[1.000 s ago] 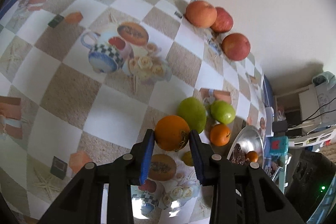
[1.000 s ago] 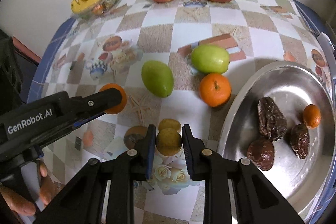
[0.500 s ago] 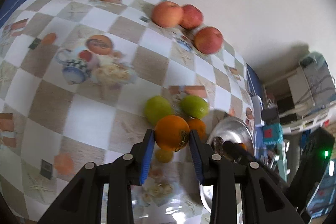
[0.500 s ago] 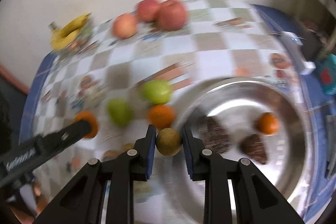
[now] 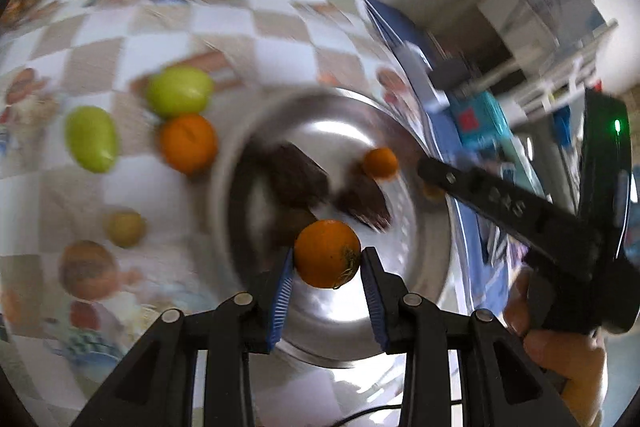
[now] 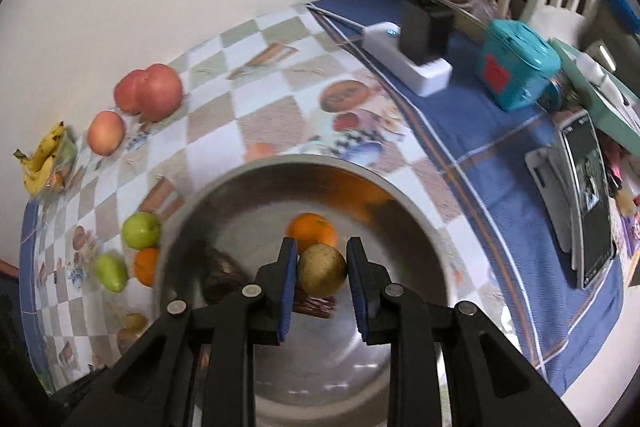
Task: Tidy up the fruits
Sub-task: 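Carry the orange in the left tool over the bowl while the right tool carries the yellow fruit, then open the left tool to drop the orange while the right tool releases the yellow fruit in the bowl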
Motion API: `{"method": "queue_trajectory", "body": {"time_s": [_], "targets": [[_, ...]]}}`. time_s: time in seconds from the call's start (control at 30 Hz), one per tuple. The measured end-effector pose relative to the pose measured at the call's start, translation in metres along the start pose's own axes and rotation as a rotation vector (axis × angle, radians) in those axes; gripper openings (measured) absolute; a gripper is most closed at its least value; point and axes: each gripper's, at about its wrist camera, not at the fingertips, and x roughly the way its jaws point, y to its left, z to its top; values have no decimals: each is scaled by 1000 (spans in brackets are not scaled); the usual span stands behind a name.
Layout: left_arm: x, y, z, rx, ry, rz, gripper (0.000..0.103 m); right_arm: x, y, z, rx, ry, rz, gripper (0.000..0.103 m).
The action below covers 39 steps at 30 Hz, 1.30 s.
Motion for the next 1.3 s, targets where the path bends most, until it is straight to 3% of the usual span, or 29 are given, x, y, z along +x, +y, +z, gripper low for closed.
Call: {"method": "queue_trajectory", "body": {"time_s": [0.23,0.57,0.93,1.0,1.07,1.3], "targets": [[22,-16,-15,68,63,64,36,19,-13,-10,20,66,-39,26],[37,-10,-19,79,103,126,36,47,-22,-20,40,150,-70,26],[42,-17,-18,106,100,138,38,50,-20,-20,33,145,-87,27],[44,-20,-16,108,99,127,38,50,-21,-17,36,146,-79,29],[40,-19,-16,109,96,110,40,49,-21,-17,35,141,-77,42],[26,-18,-12,96,71,77,47,32,-15,-10,24,77,-83,45]]}}
